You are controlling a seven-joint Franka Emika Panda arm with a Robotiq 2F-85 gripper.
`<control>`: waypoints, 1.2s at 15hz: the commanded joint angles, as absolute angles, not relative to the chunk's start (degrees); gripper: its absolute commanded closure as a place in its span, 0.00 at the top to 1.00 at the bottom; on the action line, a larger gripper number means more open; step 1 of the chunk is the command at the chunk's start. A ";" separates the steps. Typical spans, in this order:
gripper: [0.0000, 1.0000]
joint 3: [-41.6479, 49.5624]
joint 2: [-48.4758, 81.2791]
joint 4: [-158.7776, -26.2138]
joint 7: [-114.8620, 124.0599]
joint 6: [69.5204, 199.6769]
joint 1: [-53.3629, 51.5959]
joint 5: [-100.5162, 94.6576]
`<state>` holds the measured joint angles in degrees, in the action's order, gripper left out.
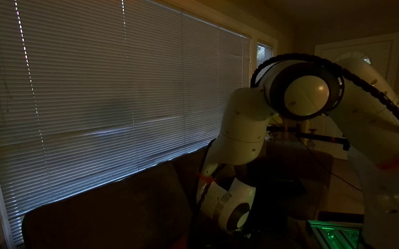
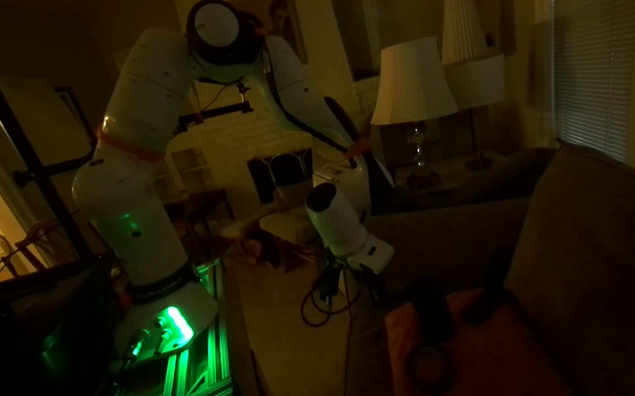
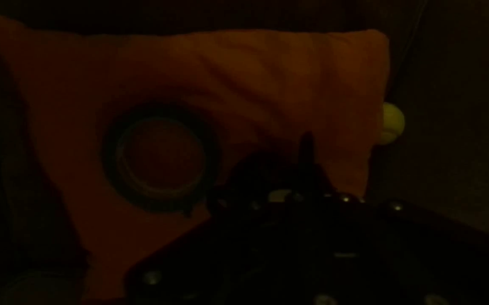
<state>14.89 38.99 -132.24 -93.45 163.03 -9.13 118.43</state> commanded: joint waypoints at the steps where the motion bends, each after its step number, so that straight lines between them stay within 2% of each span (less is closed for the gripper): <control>1: 0.01 15.81 38.17 -132.59 -95.39 165.49 -11.47 121.56; 18: 0.01 16.67 39.06 -131.40 -93.39 171.28 -15.43 120.61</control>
<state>16.42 38.99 -131.82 -93.48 169.56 -14.50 119.75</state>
